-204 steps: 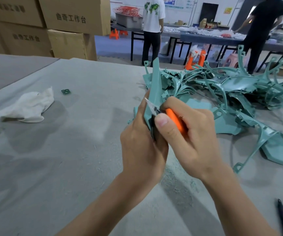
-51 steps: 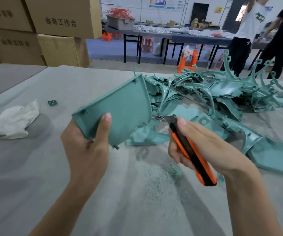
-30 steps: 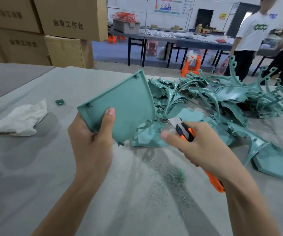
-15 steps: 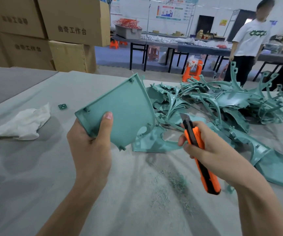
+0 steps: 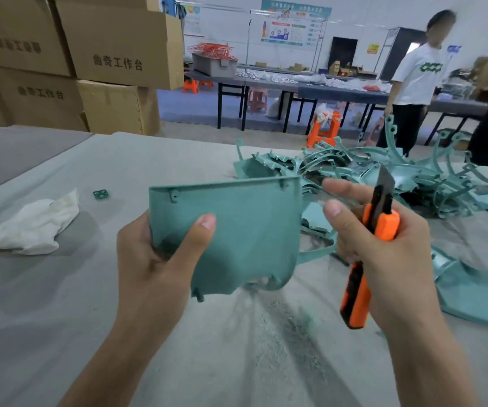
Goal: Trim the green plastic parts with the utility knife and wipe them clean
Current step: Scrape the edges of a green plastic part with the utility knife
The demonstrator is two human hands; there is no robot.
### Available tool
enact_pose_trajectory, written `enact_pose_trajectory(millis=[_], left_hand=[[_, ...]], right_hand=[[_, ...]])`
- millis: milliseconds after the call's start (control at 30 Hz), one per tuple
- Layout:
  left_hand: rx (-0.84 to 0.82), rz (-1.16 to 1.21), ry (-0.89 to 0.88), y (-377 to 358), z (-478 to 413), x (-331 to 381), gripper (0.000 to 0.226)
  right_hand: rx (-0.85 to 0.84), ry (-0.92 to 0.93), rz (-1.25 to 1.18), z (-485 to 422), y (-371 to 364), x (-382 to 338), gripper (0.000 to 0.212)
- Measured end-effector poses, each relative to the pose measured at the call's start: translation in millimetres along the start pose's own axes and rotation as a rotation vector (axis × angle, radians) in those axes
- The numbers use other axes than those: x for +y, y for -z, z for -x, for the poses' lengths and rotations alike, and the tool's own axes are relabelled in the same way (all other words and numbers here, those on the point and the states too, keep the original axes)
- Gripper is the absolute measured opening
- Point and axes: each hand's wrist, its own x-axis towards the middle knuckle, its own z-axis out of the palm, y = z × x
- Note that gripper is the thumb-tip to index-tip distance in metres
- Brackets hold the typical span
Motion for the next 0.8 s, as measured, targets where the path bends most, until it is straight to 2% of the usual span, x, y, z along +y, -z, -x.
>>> enact_pose_trajectory(millis=[100,233,333,433,533,667,700,800], left_hand=[[-0.115,-0.122,-0.080,-4,6,9,0.007],[-0.174,-0.205,-0.123,-7,8,16,0.013],[-0.186,-0.220,-0.134,-5,7,16,0.015],[-0.205,-0.228,-0.125,-4,7,16,0.015],[-0.180,-0.217,-0.112,-5,7,15,0.014],[-0.085,-0.181,-0.108,-3,2,13,0.010],[-0.070,-0.189,-0.117,-1,1,13,0.011],[-0.081,-0.284,-0.173,1,-1,14,0.015]], right_hand=[[-0.064,0.030,-0.069,3,-1,-5,0.033],[-0.038,0.061,-0.062,3,1,-6,0.011],[-0.021,0.048,-0.070,2,4,-7,0.002],[0.010,0.076,0.005,2,4,-6,0.010],[0.110,0.076,0.040,0,10,-6,0.016],[0.134,0.016,0.037,-3,26,-4,0.048],[0.128,0.011,0.081,-4,29,-3,0.048],[0.064,0.038,0.138,-6,27,-4,0.014]])
